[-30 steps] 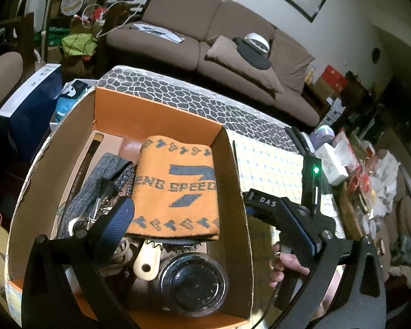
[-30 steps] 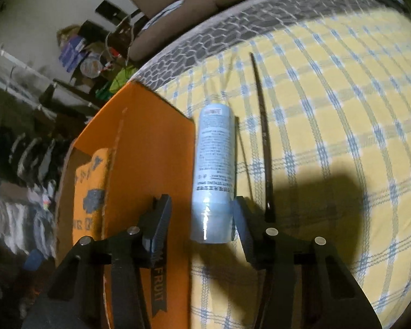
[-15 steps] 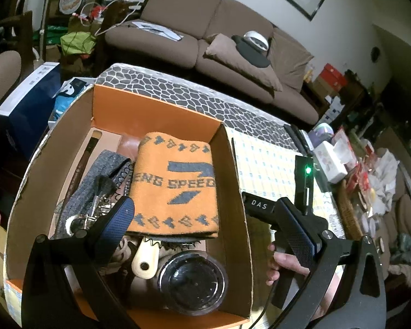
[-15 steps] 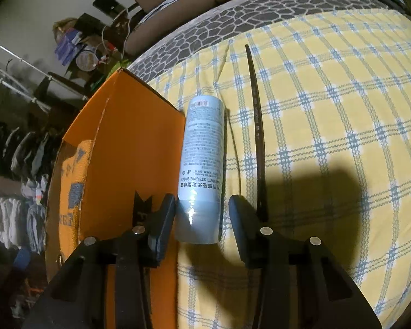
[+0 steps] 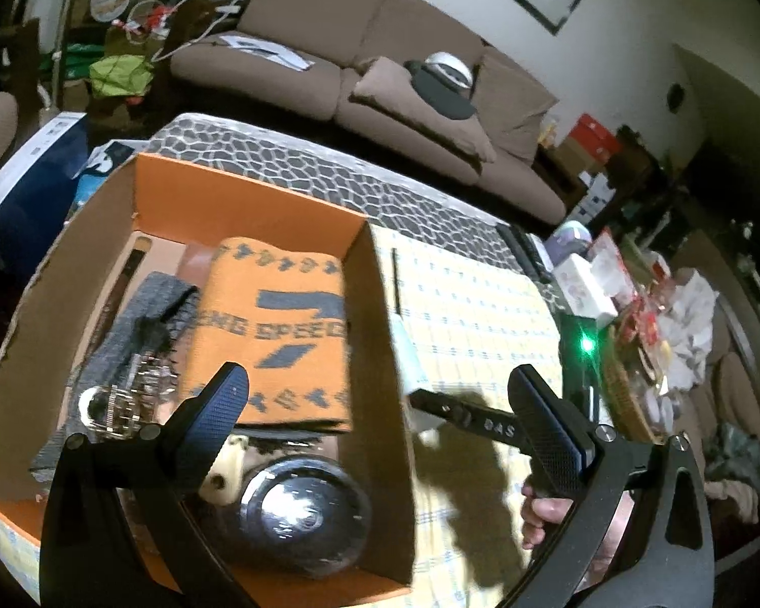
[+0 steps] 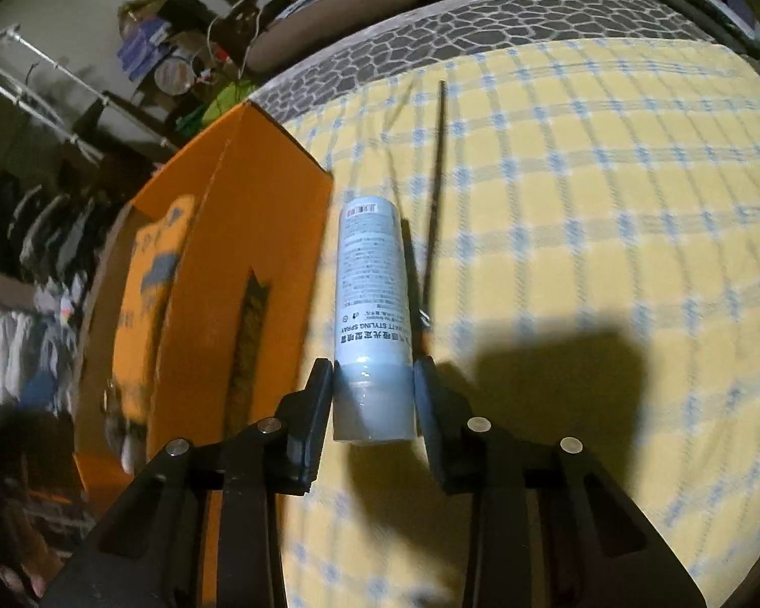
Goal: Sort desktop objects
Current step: 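Reach the right gripper to the white spray can and grasp it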
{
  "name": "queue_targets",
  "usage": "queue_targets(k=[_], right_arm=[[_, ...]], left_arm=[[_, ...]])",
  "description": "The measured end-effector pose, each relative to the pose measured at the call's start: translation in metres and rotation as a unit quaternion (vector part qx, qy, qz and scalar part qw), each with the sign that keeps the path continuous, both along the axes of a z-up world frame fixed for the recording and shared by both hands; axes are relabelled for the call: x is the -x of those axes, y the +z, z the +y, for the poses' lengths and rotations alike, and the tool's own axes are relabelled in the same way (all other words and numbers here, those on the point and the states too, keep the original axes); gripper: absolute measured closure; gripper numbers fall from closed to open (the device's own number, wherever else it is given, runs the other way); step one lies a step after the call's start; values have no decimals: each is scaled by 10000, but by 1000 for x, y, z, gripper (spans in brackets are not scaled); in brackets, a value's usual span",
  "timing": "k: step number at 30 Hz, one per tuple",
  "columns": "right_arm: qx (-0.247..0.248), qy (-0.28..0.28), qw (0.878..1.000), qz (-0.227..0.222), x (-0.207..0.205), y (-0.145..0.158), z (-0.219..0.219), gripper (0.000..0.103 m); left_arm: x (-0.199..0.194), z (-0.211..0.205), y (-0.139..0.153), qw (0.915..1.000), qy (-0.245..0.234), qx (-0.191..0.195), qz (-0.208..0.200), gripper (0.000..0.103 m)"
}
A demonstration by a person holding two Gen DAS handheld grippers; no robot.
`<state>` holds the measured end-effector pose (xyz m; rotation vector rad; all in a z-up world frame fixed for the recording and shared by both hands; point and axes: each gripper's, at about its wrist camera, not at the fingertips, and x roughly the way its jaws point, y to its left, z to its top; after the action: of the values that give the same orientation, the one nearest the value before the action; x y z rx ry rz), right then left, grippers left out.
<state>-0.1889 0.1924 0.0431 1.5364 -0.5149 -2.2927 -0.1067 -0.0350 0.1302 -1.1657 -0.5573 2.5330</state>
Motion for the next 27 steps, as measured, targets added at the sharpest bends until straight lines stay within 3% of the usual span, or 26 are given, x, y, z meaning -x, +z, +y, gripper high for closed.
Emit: queue_targets(k=[7, 10, 13, 19, 22, 27], right_arm=[[124, -273, 9993, -234, -29, 1, 57, 70], [-338, -554, 9976, -253, -36, 0, 84, 70], [-218, -762, 9966, -232, -39, 0, 105, 66], [-1306, -1101, 9852, -122, -45, 8, 136, 62], [-1187, -1196, 9857, -91, -48, 9, 145, 62], [-588, -1036, 9918, 472, -52, 30, 133, 62]], left_arm=[[-10, 47, 2, 9985, -543, 79, 68, 0], [-15, 72, -1, 9966, -797, 180, 52, 0], [-20, 95, -4, 9945, -1007, 274, 42, 0], [-25, 124, -16, 9913, -1240, 434, -70, 0], [-25, 132, -22, 9902, -1312, 475, -116, 0], [-24, 132, -28, 9913, -1269, 271, -235, 0]])
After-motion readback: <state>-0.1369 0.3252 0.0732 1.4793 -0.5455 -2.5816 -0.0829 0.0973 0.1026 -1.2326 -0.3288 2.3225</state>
